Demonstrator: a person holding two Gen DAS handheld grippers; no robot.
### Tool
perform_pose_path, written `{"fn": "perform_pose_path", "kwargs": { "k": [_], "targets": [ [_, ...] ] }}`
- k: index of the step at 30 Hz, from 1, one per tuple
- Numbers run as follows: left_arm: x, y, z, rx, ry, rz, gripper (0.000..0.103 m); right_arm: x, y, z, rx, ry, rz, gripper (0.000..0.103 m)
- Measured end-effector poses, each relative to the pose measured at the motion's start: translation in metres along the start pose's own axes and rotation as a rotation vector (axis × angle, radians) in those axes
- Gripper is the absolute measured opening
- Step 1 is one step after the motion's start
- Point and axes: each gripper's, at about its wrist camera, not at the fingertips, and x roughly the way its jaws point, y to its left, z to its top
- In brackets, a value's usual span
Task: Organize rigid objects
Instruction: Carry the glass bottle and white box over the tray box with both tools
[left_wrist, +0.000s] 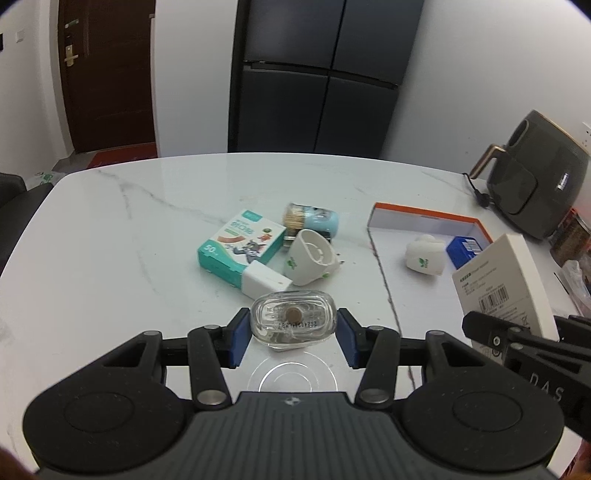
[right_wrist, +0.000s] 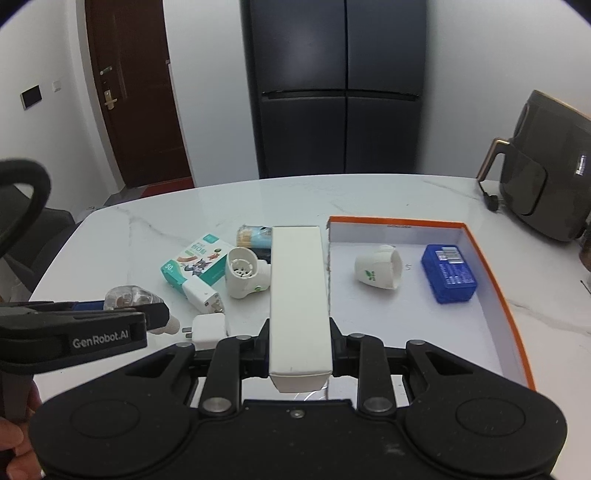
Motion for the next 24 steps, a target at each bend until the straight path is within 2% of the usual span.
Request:
{"fn": "perform_pose_path", "kwargs": {
  "k": [8,24],
  "targets": [
    [-0.005,-0.029,0.008,-0.011,-0.025,0.018,0.05,-0.014,-0.022,0.004,-0.009,-0.035,0.023,0.032],
    [0.007,-0.122,0.013,0.01,-0.007,-0.004,0.05,-0.038,-0.125,0.013,-0.01,-0.053,-0.012,0.032]
  ]
}}
